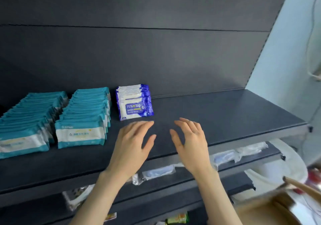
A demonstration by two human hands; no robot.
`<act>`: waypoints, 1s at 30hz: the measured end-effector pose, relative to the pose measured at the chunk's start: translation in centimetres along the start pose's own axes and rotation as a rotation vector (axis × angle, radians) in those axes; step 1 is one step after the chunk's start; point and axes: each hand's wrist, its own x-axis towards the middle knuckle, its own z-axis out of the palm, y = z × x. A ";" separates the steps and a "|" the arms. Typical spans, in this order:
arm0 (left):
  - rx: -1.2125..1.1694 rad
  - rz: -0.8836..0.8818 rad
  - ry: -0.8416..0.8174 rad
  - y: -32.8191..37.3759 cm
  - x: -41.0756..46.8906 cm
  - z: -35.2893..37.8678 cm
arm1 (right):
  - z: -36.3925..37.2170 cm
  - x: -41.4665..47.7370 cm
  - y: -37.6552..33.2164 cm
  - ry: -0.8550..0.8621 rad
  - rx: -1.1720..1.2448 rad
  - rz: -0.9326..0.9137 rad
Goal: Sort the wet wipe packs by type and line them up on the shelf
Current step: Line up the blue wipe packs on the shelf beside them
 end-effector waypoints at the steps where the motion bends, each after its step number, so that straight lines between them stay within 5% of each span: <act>1: -0.038 0.020 -0.024 0.6 -1.5 0.5 | -0.3 -2.0 0.1 -0.005 -0.016 0.031; 16: -0.364 0.196 -0.839 9.2 -24.6 4.1 | -8.3 -36.0 -3.1 -0.149 -0.342 0.798; 30: -0.524 0.606 -1.118 28.2 -35.0 6.3 | -23.5 -54.0 -4.7 0.143 -0.460 1.295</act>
